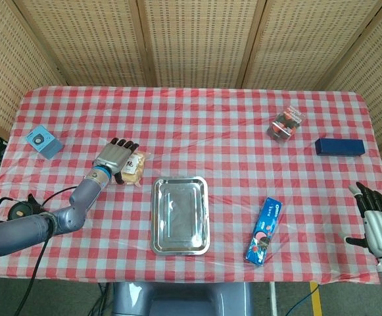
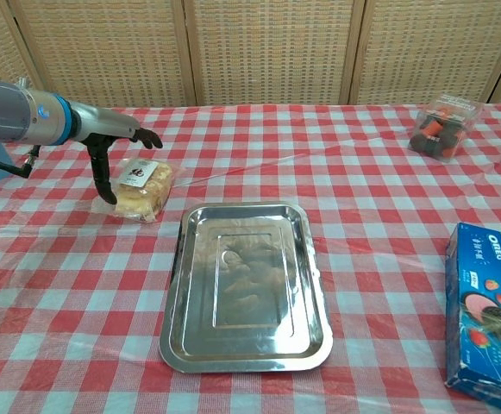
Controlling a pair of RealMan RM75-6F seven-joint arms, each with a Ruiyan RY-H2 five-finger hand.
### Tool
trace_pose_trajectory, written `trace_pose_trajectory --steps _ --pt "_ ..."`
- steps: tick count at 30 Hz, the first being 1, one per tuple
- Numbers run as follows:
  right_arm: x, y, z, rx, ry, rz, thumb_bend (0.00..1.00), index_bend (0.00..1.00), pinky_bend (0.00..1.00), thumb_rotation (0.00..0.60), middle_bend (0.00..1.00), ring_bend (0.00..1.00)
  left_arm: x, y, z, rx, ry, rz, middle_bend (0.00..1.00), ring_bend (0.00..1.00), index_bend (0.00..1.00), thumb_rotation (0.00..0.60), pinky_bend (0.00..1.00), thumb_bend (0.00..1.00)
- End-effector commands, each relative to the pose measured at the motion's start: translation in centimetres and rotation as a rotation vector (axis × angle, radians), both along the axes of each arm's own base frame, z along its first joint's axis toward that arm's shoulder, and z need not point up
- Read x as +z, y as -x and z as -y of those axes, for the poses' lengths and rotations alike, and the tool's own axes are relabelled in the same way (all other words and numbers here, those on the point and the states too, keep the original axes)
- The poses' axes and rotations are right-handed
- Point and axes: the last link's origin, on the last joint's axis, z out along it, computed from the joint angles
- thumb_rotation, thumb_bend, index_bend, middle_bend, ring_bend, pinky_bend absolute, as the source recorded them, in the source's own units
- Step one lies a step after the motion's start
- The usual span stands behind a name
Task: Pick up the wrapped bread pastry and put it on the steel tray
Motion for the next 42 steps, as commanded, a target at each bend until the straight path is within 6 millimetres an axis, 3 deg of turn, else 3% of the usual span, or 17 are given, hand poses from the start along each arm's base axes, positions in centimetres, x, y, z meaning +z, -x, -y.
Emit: trace_pose_trajectory --steps 1,7,9,11,15,24,30,35,42 --pt "0.3 0.0 0.0 0.006 0.005 0.009 0.06 0.04 0.0 0.6 0.0 0.0 -1.2 -0.2 0.0 0.001 0.024 -0.046 0.0 0.0 0.0 0.6 0.0 0.0" --pt "0.7 0.1 0.0 0.014 0.02 0.022 0.06 0.06 0.0 0.6 0.0 0.0 -2.4 -0.3 0.0 0.006 0.028 -0.09 0.0 0.0 0.02 0.6 0.04 0.05" --pt "0.7 0.1 0.0 0.014 0.021 0.026 0.06 0.06 0.0 0.6 0.0 0.0 -2.7 -0.4 0.1 0.005 0.028 -0.1 0.04 0.05 0.18 0.6 0.2 0.2" --pt "0.8 0.1 0.0 0.017 0.025 0.027 0.06 0.06 0.0 0.6 0.0 0.0 -2.8 -0.5 0.0 -0.002 0.006 -0.109 0.12 0.13 0.33 0.6 0.3 0.33" --pt "1.0 0.0 0.0 0.021 0.032 0.029 0.06 0.06 0.0 0.6 0.0 0.0 -2.7 -0.8 0.1 -0.022 -0.042 -0.084 0.21 0.19 0.44 0.6 0.33 0.44" --pt "1.2 -0.4 -0.2 0.033 0.041 0.029 0.06 0.06 0.0 0.6 0.0 0.0 0.1 -2.4 1.2 -0.093 -0.109 0.019 0.21 0.19 0.42 0.6 0.32 0.44" --pt "1.6 -0.6 -0.5 0.035 0.05 0.031 0.06 0.06 0.0 0.6 0.0 0.0 1.2 -5.1 3.5 -0.166 -0.087 0.137 0.2 0.19 0.4 0.6 0.32 0.44" --pt "2.1 -0.7 -0.6 0.034 0.063 0.036 0.06 0.06 0.0 0.6 0.0 0.0 1.0 -7.3 6.0 -0.24 -0.024 0.183 0.2 0.19 0.4 0.6 0.32 0.43" --pt "2.6 -0.8 -0.8 0.037 0.078 0.047 0.06 0.06 0.0 0.6 0.0 0.0 -1.7 -9.7 9.0 -0.287 0.072 0.214 0.2 0.19 0.4 0.6 0.32 0.43"
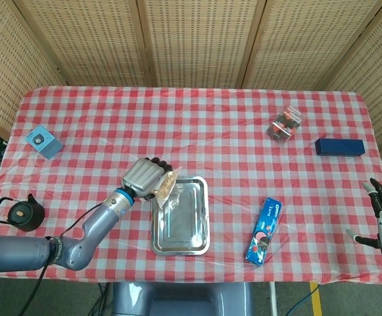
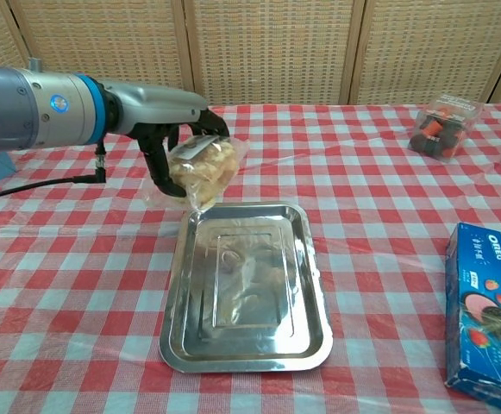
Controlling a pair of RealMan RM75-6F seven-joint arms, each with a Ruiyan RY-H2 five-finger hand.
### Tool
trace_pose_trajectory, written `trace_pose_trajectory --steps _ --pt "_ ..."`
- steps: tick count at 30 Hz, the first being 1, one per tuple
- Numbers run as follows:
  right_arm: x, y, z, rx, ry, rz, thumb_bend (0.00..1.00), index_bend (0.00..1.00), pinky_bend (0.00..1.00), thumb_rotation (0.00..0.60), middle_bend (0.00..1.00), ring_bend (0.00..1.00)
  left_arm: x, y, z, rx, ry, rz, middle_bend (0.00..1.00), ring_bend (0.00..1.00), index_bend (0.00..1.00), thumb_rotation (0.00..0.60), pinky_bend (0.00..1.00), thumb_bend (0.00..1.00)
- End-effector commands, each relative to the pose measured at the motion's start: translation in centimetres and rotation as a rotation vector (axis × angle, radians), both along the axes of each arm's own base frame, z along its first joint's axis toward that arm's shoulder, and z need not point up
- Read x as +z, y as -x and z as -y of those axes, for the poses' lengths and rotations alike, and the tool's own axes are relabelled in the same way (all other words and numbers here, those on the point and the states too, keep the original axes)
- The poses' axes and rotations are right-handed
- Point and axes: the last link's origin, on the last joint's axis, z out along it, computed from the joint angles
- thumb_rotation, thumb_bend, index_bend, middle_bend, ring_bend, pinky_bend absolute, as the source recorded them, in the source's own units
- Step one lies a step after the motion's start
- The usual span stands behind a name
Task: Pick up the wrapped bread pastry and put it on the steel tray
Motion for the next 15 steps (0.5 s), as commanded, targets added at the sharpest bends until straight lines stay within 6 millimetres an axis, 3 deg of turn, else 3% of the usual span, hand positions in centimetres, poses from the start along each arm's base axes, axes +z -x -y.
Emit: trace_pose_trajectory --steps 1,7,15 --pt "0.2 0.0 -0.1 -0.002 0.005 0.006 0.06 0.06 0.0 0.6 0.0 0.0 -1.4 -1.0 1.2 -0.023 0.038 0.001 0.2 0.19 0.4 0.6 0.32 0.43" --pt "0.7 0.1 -0.2 -0.001 0.022 0.019 0.06 0.06 0.0 0.6 0.0 0.0 -3.6 -1.7 2.9 -0.046 0.083 -0.024 0.2 0.19 0.4 0.6 0.32 0.42" --pt "1.2 0.0 -0.4 0.005 0.039 0.03 0.06 0.06 0.0 0.6 0.0 0.0 -5.9 -1.8 4.4 -0.076 0.12 -0.067 0.12 0.18 0.37 0.6 0.3 0.38"
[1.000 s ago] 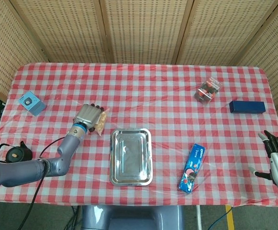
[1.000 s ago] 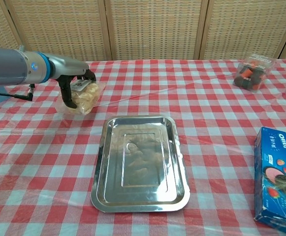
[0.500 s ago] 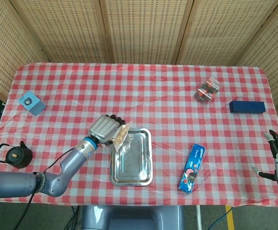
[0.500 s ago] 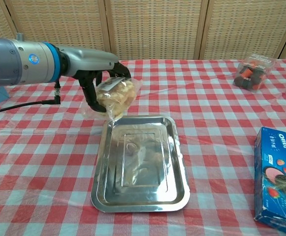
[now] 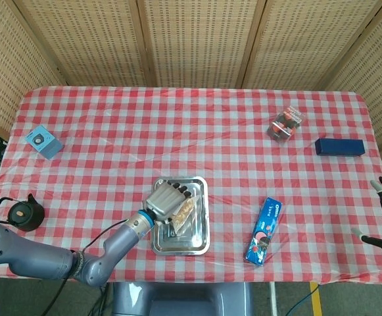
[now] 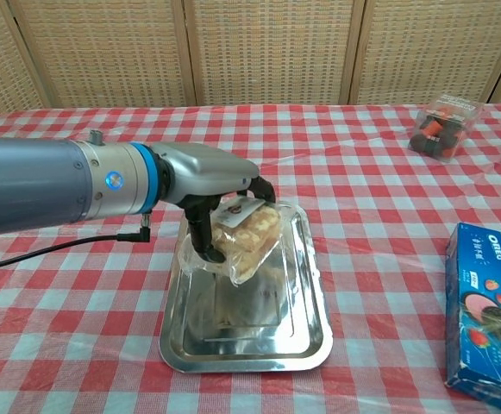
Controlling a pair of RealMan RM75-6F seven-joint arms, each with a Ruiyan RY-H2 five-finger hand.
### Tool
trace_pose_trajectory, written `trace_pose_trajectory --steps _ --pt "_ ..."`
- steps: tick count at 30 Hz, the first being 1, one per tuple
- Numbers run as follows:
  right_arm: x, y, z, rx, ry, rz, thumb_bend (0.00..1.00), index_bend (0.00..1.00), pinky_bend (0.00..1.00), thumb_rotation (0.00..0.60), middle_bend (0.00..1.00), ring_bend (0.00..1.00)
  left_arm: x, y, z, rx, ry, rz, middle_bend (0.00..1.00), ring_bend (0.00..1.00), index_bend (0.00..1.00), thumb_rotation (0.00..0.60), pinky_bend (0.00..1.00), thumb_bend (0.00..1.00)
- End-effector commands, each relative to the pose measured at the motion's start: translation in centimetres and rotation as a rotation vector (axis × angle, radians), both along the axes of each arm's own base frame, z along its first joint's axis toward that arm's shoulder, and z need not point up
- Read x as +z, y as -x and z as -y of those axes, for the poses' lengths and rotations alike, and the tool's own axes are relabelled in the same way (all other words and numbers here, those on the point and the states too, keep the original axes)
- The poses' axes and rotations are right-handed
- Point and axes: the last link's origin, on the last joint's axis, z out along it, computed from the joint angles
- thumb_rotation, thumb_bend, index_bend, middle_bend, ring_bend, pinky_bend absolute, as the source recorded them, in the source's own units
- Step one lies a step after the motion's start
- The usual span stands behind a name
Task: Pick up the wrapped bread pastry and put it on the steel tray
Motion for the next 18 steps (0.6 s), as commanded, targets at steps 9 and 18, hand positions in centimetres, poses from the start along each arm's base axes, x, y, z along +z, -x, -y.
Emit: trace_pose_trajectory --steps 9,18 --pt "0.1 -0.2 -0.1 0.009 0.007 0.006 0.06 0.06 0.0 0.6 0.0 0.0 -1.8 0.4 0.5 -0.035 -0.026 -0.064 0.0 0.0 0.09 0.6 0.03 0.11" --pt "-0.1 -0.3 -0.1 0.011 0.004 0.003 0.06 0.06 0.0 0.6 0.0 0.0 -1.6 0.4 0.6 -0.033 -0.041 -0.045 0.0 0.0 0.0 0.6 0.0 0.03"
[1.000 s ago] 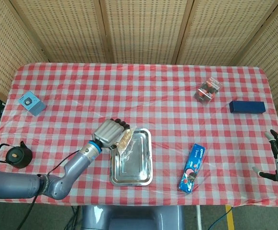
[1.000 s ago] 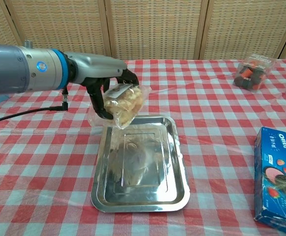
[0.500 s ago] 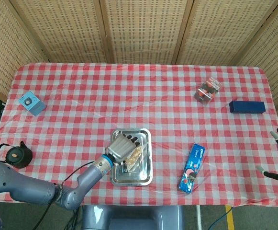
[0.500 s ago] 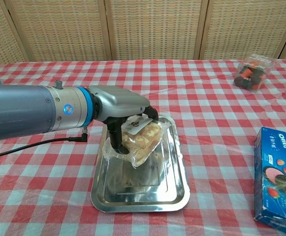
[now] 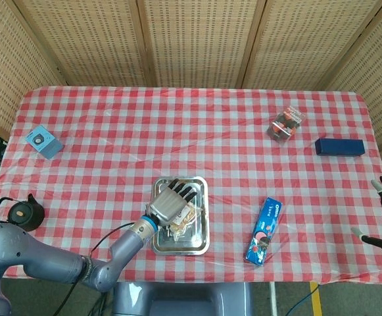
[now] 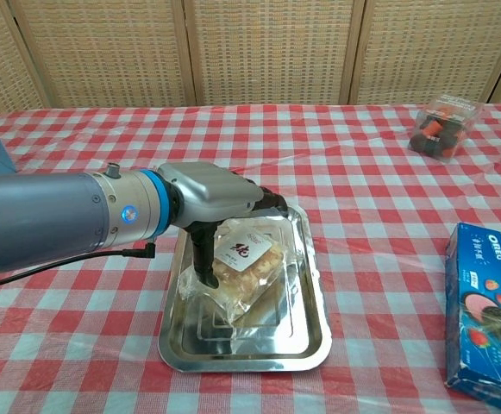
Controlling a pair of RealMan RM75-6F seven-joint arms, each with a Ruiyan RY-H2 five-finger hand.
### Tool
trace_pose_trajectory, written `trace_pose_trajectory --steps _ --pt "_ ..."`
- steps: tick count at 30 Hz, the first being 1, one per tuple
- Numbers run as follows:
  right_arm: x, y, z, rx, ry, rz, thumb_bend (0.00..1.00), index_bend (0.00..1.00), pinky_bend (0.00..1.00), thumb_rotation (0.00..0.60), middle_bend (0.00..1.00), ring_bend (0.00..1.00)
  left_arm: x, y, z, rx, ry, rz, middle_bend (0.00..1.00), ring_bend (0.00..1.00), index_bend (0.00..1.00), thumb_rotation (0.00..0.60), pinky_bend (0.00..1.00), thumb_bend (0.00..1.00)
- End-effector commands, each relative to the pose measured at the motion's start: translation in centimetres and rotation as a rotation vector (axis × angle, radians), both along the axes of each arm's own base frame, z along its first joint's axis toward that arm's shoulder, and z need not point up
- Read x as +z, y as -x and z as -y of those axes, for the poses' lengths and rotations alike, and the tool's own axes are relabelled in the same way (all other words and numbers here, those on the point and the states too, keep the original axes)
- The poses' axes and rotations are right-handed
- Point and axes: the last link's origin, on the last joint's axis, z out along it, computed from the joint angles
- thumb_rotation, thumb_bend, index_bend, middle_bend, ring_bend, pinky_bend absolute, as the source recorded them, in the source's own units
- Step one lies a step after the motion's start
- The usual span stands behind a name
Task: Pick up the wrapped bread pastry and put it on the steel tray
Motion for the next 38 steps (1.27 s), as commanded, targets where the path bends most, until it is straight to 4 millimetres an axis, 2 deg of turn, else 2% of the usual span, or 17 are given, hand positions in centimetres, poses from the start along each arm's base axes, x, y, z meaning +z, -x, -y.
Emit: trace_pose_trajectory --steps 1,5,10,15,19,21,22,24,27,28,29,32,35,38 --pt "0.0 0.0 0.0 0.002 -0.001 -0.002 0.06 0.06 0.0 0.6 0.0 0.0 0.5 -0.1 -0.1 0.006 -0.012 0.029 0.0 0.0 0.0 0.6 0.0 0.03" --pt "-0.1 0.0 0.0 -0.001 -0.002 -0.003 0.06 0.06 0.0 0.6 0.0 0.0 2.5 -0.2 -0.6 0.022 -0.061 0.106 0.0 0.0 0.0 0.6 0.0 0.04" --pt "-0.1 0.0 0.0 0.001 -0.002 -0.008 0.06 0.06 0.0 0.6 0.0 0.0 7.2 1.0 -1.8 0.043 -0.206 0.233 0.0 0.0 0.0 0.6 0.0 0.04" --pt "-0.2 0.0 0.0 -0.005 -0.005 -0.016 0.06 0.06 0.0 0.6 0.0 0.0 12.9 4.6 -2.1 0.114 -0.331 0.343 0.0 0.0 0.0 0.6 0.0 0.04" --pt "-0.6 -0.2 0.1 -0.001 -0.012 -0.032 0.06 0.06 0.0 0.6 0.0 0.0 16.6 8.3 -1.3 0.147 -0.396 0.357 0.0 0.0 0.0 0.6 0.0 0.04" --pt "-0.8 -0.3 0.1 0.001 -0.017 -0.042 0.06 0.06 0.0 0.6 0.0 0.0 18.2 10.5 -0.6 0.153 -0.449 0.345 0.0 0.0 0.0 0.6 0.0 0.04" --pt "-1.0 -0.4 0.1 0.004 -0.02 -0.052 0.06 0.06 0.0 0.6 0.0 0.0 19.4 12.7 0.1 0.162 -0.509 0.323 0.0 0.0 0.0 0.6 0.0 0.04" --pt "-1.1 -0.5 0.1 0.006 -0.022 -0.058 0.06 0.06 0.0 0.6 0.0 0.0 20.0 13.9 0.8 0.163 -0.543 0.31 0.0 0.0 0.0 0.6 0.0 0.04" --pt "-1.4 -0.7 0.1 0.012 -0.024 -0.075 0.06 0.06 0.0 0.6 0.0 0.0 21.0 18.1 3.1 0.214 -0.629 0.231 0.0 0.0 0.0 0.6 0.0 0.03" --pt "-1.4 -0.7 0.1 0.012 -0.025 -0.078 0.06 0.06 0.0 0.6 0.0 0.0 21.1 18.6 3.5 0.22 -0.638 0.222 0.0 0.0 0.0 0.6 0.0 0.03" --pt "-1.6 -0.8 0.1 0.012 -0.028 -0.087 0.06 0.05 0.0 0.6 0.0 0.0 21.2 20.3 4.8 0.246 -0.668 0.187 0.0 0.0 0.0 0.6 0.0 0.02" --pt "-2.2 -1.0 0.2 0.014 -0.044 -0.116 0.06 0.03 0.0 0.6 0.0 0.0 21.0 23.2 7.5 0.303 -0.699 0.154 0.0 0.0 0.0 0.6 0.0 0.02" --pt "-2.8 -1.3 0.1 0.017 -0.059 -0.138 0.06 0.02 0.0 0.6 0.0 0.0 20.5 25.2 9.8 0.356 -0.695 0.173 0.0 0.0 0.0 0.6 0.0 0.02" --pt "-3.1 -1.3 0.1 0.017 -0.067 -0.145 0.06 0.02 0.0 0.6 0.0 0.0 20.0 26.2 10.5 0.366 -0.672 0.161 0.0 0.0 0.0 0.6 0.0 0.02"
